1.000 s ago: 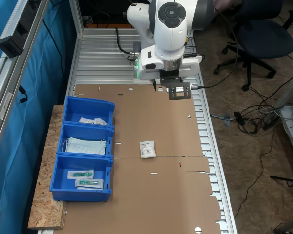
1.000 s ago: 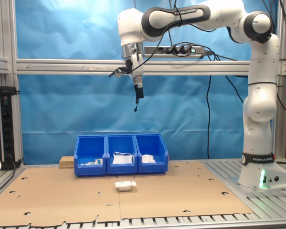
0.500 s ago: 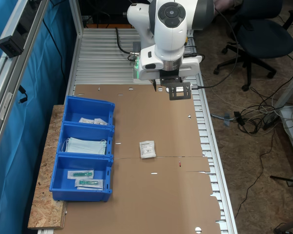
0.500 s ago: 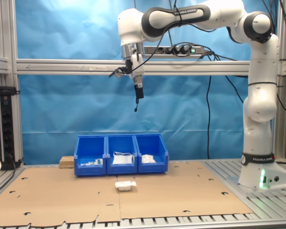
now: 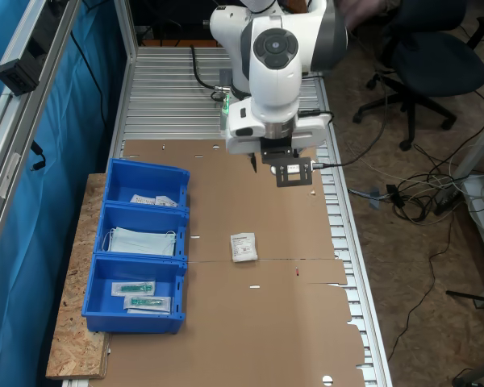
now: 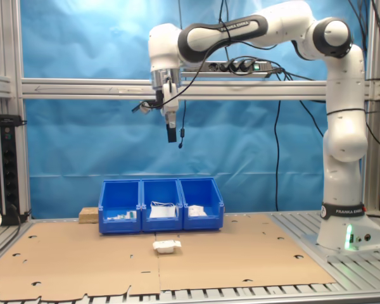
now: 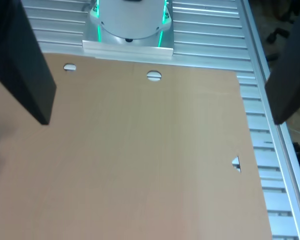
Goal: Pick and place sorting task of medical equipment.
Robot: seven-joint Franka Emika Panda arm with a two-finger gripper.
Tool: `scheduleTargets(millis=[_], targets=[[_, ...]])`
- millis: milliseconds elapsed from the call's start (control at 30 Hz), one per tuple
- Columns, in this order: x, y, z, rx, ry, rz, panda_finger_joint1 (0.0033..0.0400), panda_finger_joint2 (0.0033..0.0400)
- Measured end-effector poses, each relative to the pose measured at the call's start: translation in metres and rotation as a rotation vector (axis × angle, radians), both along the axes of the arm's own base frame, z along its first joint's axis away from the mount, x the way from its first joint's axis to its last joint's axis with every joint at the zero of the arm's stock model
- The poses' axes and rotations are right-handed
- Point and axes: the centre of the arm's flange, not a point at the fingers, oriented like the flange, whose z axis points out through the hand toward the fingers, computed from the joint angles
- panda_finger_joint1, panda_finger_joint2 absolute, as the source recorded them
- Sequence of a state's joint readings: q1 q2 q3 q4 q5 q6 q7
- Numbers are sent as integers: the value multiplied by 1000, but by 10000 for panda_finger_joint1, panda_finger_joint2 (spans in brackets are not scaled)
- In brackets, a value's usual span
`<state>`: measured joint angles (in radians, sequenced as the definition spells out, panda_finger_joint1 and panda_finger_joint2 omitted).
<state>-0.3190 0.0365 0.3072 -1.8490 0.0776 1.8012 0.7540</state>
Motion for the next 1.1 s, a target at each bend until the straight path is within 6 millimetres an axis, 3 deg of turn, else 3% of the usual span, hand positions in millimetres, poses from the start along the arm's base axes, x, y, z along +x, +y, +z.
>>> scheduleTargets(millis=[267, 300, 467, 833, 1100], targets=[[29, -18, -63, 35, 7, -31, 400, 400], [29, -18, -63, 35, 7, -31, 400, 400], [38, -35, -114, 50, 16, -67, 400, 400], [25, -58, -186, 46, -21, -127, 400, 400], [9, -56, -216, 37, -59, -137, 400, 400]])
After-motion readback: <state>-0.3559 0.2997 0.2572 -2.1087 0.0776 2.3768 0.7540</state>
